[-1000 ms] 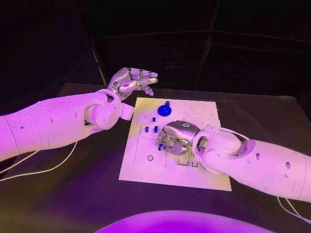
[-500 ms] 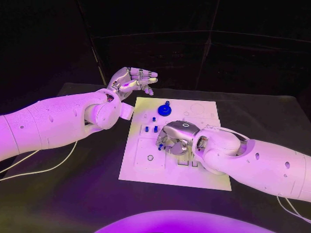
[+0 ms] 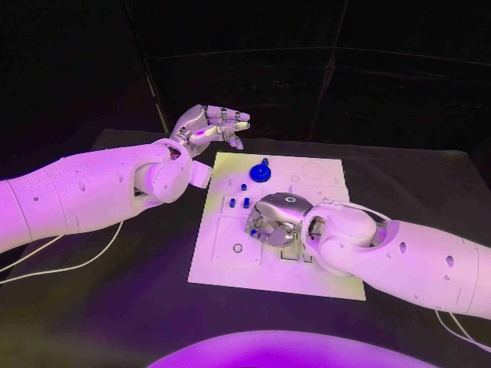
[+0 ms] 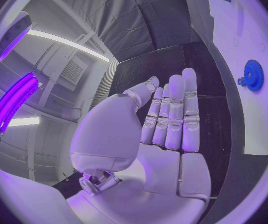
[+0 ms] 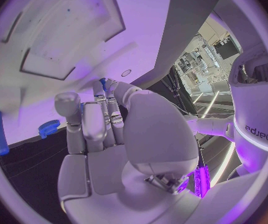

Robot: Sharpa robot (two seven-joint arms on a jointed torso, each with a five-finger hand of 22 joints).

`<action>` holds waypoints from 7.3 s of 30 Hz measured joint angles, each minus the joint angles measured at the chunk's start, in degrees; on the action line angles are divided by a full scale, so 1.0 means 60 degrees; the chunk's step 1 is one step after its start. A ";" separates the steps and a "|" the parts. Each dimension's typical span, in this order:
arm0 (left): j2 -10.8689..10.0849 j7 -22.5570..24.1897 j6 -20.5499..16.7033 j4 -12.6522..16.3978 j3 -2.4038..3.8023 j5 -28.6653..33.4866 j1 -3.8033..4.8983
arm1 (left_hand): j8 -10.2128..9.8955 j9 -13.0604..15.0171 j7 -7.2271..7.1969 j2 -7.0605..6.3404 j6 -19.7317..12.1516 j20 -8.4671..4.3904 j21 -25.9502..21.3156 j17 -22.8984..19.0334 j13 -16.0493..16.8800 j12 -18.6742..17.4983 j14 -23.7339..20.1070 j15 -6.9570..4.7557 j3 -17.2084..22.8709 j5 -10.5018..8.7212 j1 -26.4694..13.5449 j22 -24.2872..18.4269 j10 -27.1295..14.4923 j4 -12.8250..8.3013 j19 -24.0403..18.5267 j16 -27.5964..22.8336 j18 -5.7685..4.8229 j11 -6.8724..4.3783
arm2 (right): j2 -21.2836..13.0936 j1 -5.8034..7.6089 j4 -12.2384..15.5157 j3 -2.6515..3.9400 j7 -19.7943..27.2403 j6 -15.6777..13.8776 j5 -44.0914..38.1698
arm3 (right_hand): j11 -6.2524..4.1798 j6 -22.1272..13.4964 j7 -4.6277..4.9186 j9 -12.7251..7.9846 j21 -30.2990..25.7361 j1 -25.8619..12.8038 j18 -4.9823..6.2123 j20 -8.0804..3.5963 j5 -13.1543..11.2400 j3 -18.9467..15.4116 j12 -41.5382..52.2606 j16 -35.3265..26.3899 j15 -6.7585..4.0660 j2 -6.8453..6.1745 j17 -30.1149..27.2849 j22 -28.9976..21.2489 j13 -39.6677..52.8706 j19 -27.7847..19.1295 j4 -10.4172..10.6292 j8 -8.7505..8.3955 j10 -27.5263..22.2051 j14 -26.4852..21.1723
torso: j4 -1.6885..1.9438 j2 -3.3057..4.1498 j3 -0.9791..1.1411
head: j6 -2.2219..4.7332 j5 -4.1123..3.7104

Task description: Assemble the parts on the task board

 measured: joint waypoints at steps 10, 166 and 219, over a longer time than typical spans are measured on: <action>0.0001 -0.0027 0.0026 -0.0020 0.0000 0.0000 0.0000 | 0.0000 0.0000 0.0000 0.0000 0.0000 0.0000 0.0000 -0.0014 0.0000 0.0000 0.0000 0.0000 0.0000 0.0000 0.0000 -0.0015 0.0000 0.0000 0.0000 0.0000 0.0000 0.0000 | 0.0000 0.0002 -0.0012 -0.0024 -0.0043 -0.0086 -0.0036 | 0.0444 -0.1288 0.0370 -0.0057 -0.0740 -0.0490 0.0017 0.0298 0.0057 -0.0271 -0.0629 -0.0647 0.0298 -0.0363 -0.0944 -0.1387 -0.0080 -0.0867 -0.0026 -0.0422 -0.1343 -0.0157 | 0.0000 0.0001 0.0001 | -0.0020 0.0001; 0.0367 -0.0105 0.0172 -0.0518 0.0001 0.0002 0.0002 | 0.0000 0.0001 0.0002 0.0049 -0.0069 0.0000 -0.0111 -0.0123 0.0001 0.0037 0.0000 0.0000 -0.0144 0.0000 -0.0112 -0.0155 -0.0136 0.0093 0.0000 0.0001 0.0000 0.0000 | -0.0429 -0.0128 0.1138 0.0120 0.0611 -0.0397 0.0969 | -0.0034 -0.0340 -0.0030 0.0019 0.0070 -0.0060 0.0074 -0.0051 0.0389 -0.0507 0.0401 0.0103 -0.0034 0.0186 -0.0904 -0.0052 -0.0013 0.0152 0.0040 -0.0064 -0.0068 -0.0034 | 0.0000 0.0002 0.0012 | 0.0211 0.0066; 0.0414 -0.0104 0.0194 -0.0529 0.0001 0.0002 0.0002 | 0.0000 0.0001 0.0002 0.0048 -0.0069 0.0000 -0.0149 -0.0137 0.0001 0.0036 0.0000 0.0000 -0.0170 0.0000 -0.0112 -0.0170 -0.0136 0.0119 0.0000 0.0001 0.0000 0.0000 | 0.0093 -0.0210 0.0679 0.0108 -0.0229 0.0334 -0.0227 | 0.0017 -0.0433 0.0086 0.0028 0.0070 -0.0340 0.0074 0.0019 0.0312 -0.0541 0.0223 0.0103 -0.0034 -0.0092 -0.1002 -0.0181 -0.0009 0.0081 0.0070 -0.0194 -0.0122 -0.0034 | 0.0002 0.0002 -0.0004 | 0.0005 0.0235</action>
